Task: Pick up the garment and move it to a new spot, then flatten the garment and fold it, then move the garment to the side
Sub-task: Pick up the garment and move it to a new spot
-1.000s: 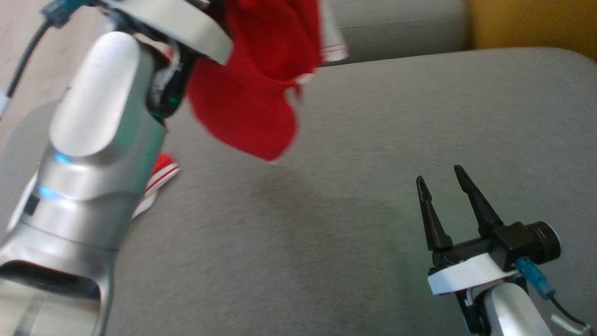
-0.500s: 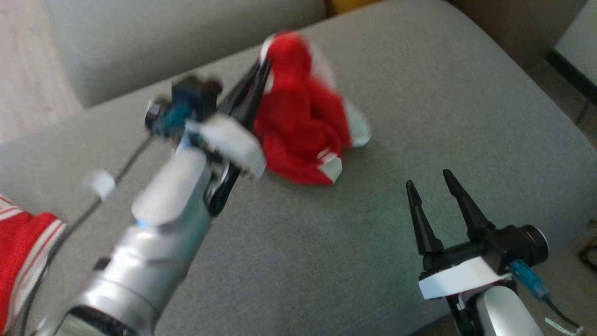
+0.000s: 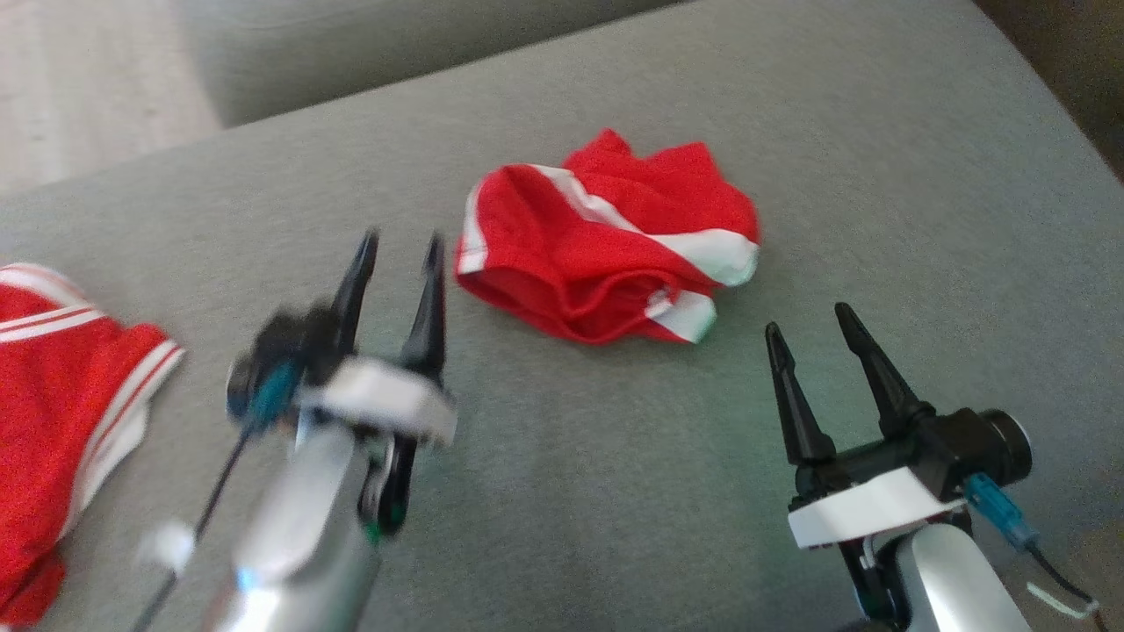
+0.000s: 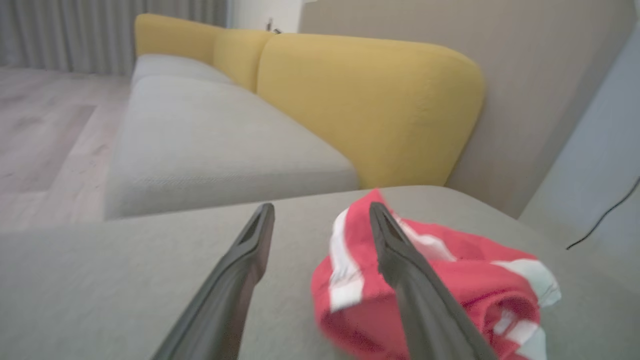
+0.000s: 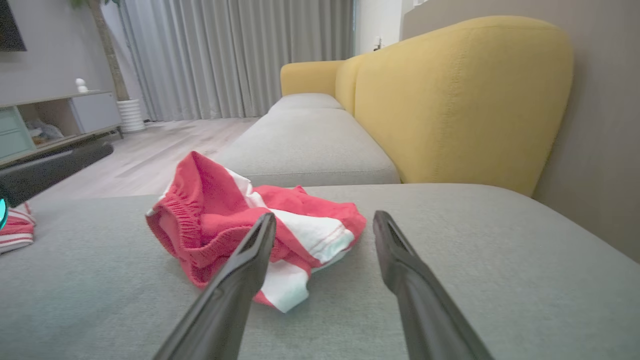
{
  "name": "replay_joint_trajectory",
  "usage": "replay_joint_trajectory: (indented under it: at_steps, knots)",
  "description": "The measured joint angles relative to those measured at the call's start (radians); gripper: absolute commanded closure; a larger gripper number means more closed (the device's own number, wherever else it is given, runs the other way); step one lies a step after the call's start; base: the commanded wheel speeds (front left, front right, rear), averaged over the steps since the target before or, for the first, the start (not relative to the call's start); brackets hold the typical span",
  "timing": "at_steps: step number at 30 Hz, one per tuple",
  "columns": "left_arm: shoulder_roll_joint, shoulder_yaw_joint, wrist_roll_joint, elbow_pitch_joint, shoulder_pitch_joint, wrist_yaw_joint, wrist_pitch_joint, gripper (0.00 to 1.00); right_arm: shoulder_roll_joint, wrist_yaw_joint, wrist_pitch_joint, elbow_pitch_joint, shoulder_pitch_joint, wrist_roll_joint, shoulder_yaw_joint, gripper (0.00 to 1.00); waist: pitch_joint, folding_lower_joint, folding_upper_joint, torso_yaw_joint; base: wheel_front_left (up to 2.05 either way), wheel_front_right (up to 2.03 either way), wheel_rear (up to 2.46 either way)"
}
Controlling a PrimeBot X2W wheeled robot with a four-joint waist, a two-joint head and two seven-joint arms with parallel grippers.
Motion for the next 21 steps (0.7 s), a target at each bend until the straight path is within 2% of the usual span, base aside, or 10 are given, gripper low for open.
replay_joint_trajectory:
  at_steps: [5, 12, 15, 21]
  knots:
    - [-0.016, 0.114, 0.063, -0.151, 0.236, -0.006, 0.000, 0.00, 0.001, 0.000, 0.000, 0.022, 0.029, -0.010, -0.015, 0.00, -0.049, -0.0001, 0.0000, 0.090, 0.00, 0.00, 0.00]
    - [-0.028, 0.210, 0.207, -0.399, 0.449, 0.085, -0.002, 0.00, 0.002, 0.000, 0.000, 0.053, 0.107, -0.015, -0.053, 0.00, -0.122, -0.0002, 0.0000, 0.218, 0.00, 0.00, 0.00]
    - [-0.026, 0.220, 0.222, -0.503, 0.554, 0.103, -0.003, 0.00, 0.002, 0.000, 0.000, 0.058, 0.123, -0.009, -0.064, 0.00, -0.155, -0.0002, 0.0000, 0.257, 0.00, 0.00, 0.00]
    - [-0.025, 0.211, 0.315, -0.542, 0.684, 0.124, -0.004, 0.00, 0.003, 0.000, 0.000, 0.059, 0.178, 0.017, -0.089, 0.00, -0.218, -0.0002, 0.0001, 0.299, 0.00, 0.00, 0.00]
